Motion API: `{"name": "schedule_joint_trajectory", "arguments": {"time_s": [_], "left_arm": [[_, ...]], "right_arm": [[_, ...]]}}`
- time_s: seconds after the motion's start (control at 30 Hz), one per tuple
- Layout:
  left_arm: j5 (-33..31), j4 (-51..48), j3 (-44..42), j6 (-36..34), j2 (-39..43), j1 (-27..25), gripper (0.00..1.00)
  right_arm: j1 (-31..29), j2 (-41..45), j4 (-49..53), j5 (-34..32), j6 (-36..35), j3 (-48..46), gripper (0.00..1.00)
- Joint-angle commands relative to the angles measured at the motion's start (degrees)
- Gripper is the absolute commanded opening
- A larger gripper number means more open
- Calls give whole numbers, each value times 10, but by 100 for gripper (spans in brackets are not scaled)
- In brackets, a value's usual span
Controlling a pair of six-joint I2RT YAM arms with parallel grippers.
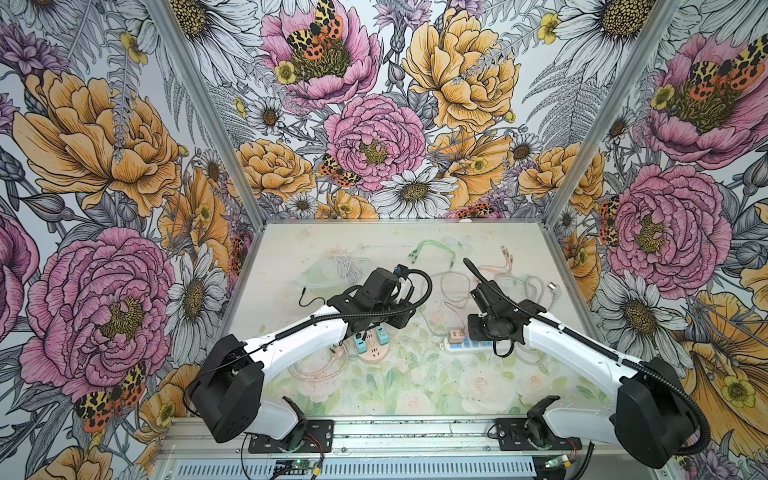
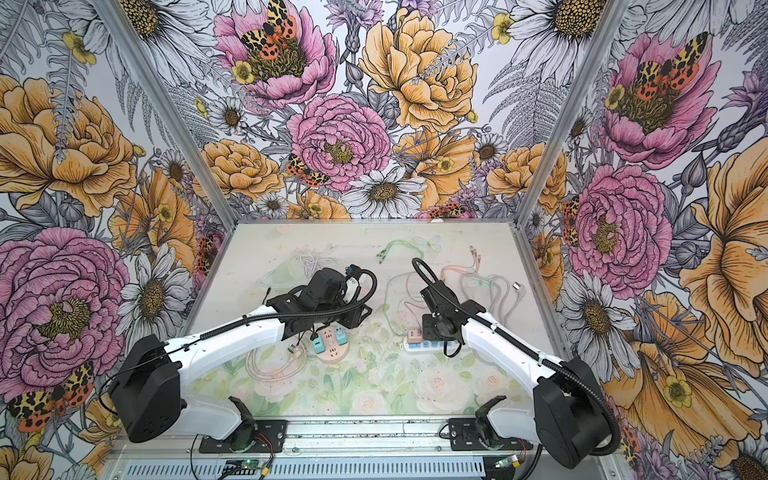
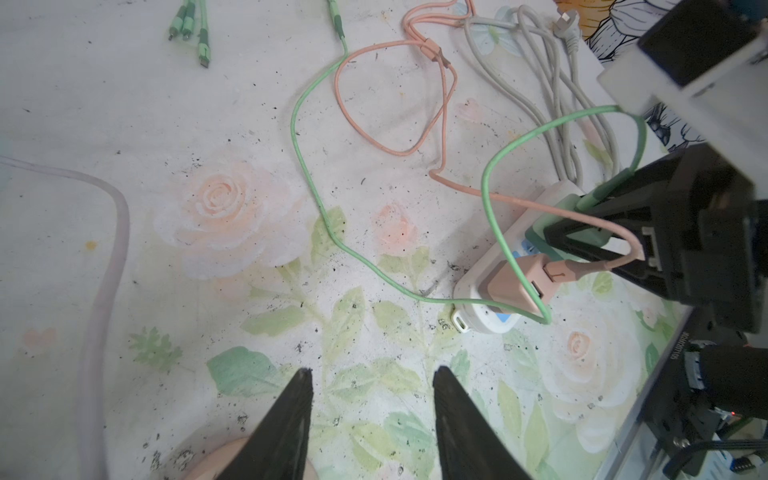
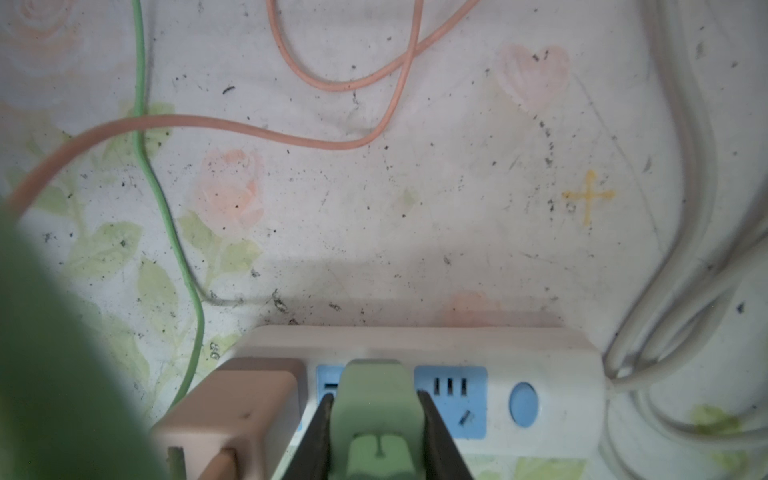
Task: Insert the plug
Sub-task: 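Press the green charger's prongs down into the power strip outlet with the right gripper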
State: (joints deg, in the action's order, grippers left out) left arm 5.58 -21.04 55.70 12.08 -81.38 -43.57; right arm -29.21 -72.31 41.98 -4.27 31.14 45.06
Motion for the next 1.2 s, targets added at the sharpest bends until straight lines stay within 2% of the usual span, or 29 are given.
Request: {"name": "schedule_joint_trajectory", "arguments": {"time_s": [0.0,0.53,0.73,0.93,1.17], "left_arm": [[-8,5,-5,4,17,6,49],[-12,4,-9,8,22,5,49],[-20,3,-7,3,29,5,49],[-26,-1,-7,0,37,6,49],[-34,-1,-21,1,58,9,49]], "right_arm": [[-6,17,9,10,13,-11,0],[-21,-9,18,-51,1,-15,0],[-46,-5,14,-64,33,-35,0],[-74,-9,-21,-50,70,-68,0],[-88,-27,-43,-52,87,-84,0]]}}
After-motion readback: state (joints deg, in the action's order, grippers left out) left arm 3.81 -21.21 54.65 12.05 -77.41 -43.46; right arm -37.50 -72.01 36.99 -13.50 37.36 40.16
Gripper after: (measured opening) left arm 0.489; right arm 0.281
